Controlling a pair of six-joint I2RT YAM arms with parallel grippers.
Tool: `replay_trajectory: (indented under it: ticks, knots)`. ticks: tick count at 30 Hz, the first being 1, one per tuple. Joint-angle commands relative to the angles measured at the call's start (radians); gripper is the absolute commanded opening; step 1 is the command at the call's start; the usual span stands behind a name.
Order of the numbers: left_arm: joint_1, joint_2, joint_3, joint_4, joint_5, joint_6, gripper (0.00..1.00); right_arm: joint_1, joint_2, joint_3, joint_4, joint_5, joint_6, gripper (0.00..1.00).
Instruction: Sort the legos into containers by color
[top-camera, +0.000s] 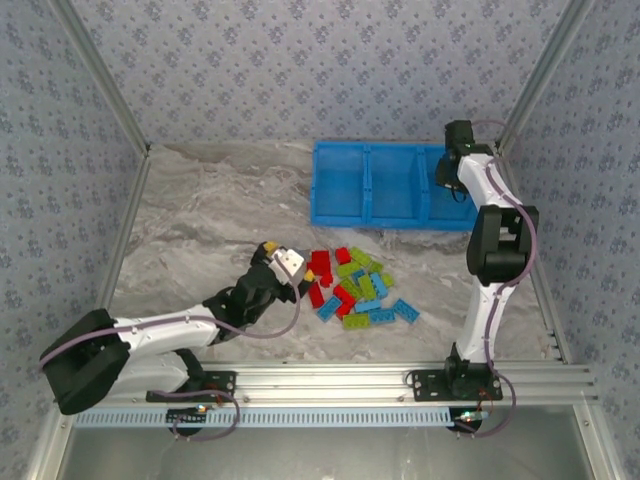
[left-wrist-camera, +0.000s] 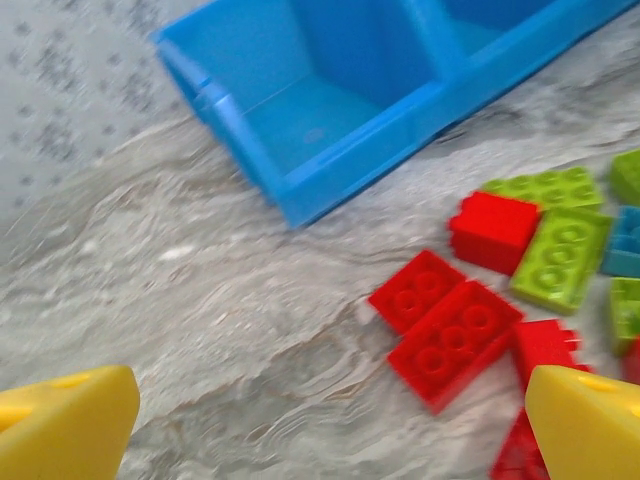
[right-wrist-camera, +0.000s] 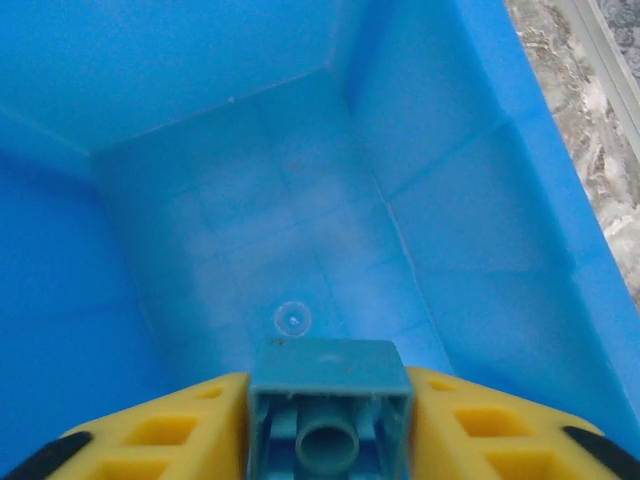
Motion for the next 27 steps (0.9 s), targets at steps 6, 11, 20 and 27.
replay_trajectory:
  ticks: [6, 11, 20, 27]
  knots:
    - [0.076, -0.020, 0.124, -0.220, -0.077, -0.260, 0.99, -0.014, -0.153, 0.026, -0.102, -0.076, 0.081, 0.53]
    - [0.086, 0.032, 0.395, -0.658, -0.061, -0.624, 0.92, 0.006, -0.423, -0.258, -0.051, -0.317, 0.181, 0.58]
    - [0.069, 0.334, 0.775, -0.985, 0.142, -0.932, 0.75, 0.326, -0.966, -0.697, -0.085, -0.346, 0.195, 0.74]
    - [-0.011, 0.633, 1.050, -1.078, 0.157, -1.109, 0.67, 0.493, -1.163, -0.807, -0.215, -0.325, 0.311, 0.80]
